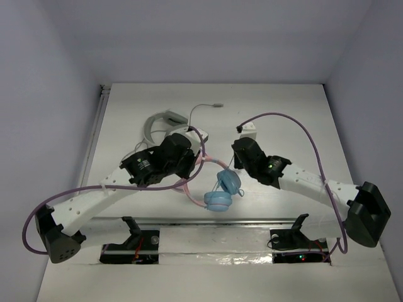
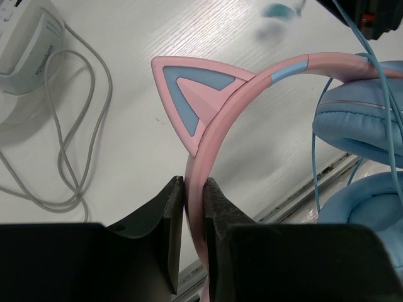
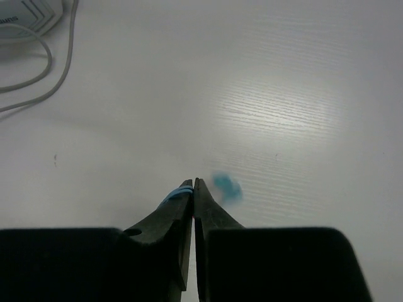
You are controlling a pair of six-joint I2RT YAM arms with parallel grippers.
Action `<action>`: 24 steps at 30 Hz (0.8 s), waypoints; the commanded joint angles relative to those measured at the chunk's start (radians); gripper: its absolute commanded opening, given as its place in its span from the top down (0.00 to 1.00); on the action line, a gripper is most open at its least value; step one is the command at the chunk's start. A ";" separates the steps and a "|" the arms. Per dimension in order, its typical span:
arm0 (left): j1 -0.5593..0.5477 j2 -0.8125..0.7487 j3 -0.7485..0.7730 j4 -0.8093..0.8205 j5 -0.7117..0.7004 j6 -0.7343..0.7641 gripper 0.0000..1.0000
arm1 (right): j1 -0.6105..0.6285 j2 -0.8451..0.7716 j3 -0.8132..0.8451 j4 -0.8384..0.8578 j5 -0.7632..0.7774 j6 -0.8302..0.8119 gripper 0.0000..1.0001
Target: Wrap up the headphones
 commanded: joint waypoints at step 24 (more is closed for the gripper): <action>0.110 -0.055 0.087 0.212 0.084 -0.062 1.00 | -0.066 -0.358 -0.334 0.494 -0.445 0.112 0.90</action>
